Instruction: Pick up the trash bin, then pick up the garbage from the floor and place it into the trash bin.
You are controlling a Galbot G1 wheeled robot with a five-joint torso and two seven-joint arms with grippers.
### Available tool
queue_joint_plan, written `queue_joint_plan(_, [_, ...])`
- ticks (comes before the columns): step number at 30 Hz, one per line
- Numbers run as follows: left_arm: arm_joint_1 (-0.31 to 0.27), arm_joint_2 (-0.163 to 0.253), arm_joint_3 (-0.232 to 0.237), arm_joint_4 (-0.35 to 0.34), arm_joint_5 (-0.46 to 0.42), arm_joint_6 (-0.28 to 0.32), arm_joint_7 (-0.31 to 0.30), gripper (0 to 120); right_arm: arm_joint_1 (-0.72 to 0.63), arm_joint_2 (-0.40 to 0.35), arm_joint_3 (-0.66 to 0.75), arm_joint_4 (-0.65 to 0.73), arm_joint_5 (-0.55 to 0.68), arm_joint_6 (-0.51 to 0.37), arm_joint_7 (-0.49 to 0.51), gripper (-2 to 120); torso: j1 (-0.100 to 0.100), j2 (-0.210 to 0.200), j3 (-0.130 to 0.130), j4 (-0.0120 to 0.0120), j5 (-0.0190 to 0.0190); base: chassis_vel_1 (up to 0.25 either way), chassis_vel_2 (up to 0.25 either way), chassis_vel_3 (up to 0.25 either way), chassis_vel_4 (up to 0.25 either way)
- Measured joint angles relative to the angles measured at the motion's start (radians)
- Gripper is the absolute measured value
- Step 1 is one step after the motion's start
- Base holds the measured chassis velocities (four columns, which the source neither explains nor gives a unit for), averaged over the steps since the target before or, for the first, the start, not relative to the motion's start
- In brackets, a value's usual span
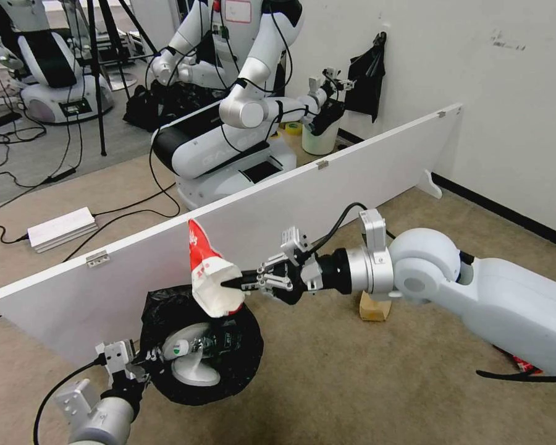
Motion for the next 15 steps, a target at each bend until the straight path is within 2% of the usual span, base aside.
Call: queue_joint_plan(15, [-0.007, -0.01, 0.001, -0.007, -0.005, 0.002, -0.011, 0, -0.037, -0.006, -0.02, 0.015, -0.016, -0.009, 0.0, 0, 0.0, 0.0, 0.0, 0.0001, 0.0, 0.0, 0.0, 0.0, 0.0])
